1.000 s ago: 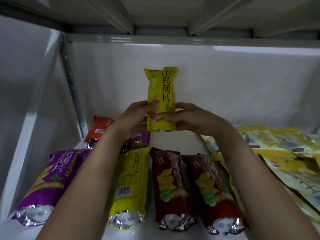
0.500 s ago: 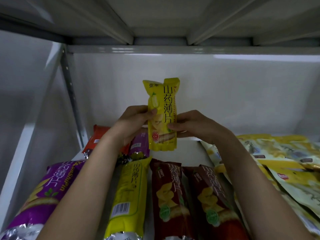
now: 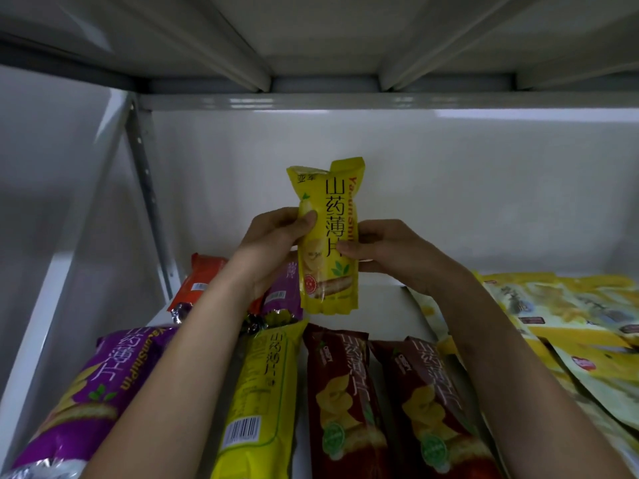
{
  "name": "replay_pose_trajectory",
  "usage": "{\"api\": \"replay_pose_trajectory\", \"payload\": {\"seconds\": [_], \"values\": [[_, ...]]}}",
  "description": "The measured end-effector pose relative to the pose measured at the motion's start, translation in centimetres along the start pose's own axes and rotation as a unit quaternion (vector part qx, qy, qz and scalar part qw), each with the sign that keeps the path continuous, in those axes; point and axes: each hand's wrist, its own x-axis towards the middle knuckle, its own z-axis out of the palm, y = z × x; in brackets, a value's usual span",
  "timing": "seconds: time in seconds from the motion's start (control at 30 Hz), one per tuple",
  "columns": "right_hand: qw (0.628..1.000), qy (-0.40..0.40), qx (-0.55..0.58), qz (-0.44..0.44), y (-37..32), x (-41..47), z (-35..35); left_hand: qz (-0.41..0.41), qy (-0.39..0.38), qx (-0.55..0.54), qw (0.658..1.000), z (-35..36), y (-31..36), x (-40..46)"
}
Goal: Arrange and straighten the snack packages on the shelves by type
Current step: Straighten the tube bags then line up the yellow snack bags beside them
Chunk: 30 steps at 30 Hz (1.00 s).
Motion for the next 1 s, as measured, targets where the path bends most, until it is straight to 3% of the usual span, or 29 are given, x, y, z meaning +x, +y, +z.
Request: {"api": "replay_pose_trajectory", "payload": {"seconds": [0.13,0.33,0.57,0.83,1.0], "values": [[0.997,0.036,0.038,-0.057,-0.1,0.0,0.2,0.012,0.019,0.019,1.000,-0.2,0.0,-0.2],[0.991,0.104,0.038,-0.077,0.4,0.2,0.3,-0.018,-0.022,0.032,0.999,0.0,0.5,-0.4],[0.996,0.044,0.026,-0.075,0.1,0.1,0.8,0.047,0.045,0.020,0.998,-0.1,0.8,-0.4],[0.980,0.133,0.043,-0.145,-0.3,0.1,0.5,0.049,0.006,0.028,0.998,0.9,0.9,-0.6],[0.987,0.082,0.045,-0.130,-1.1,-0.4,0.5,0.113,0.046,0.026,0.992,1.0,0.8,-0.7]]}}
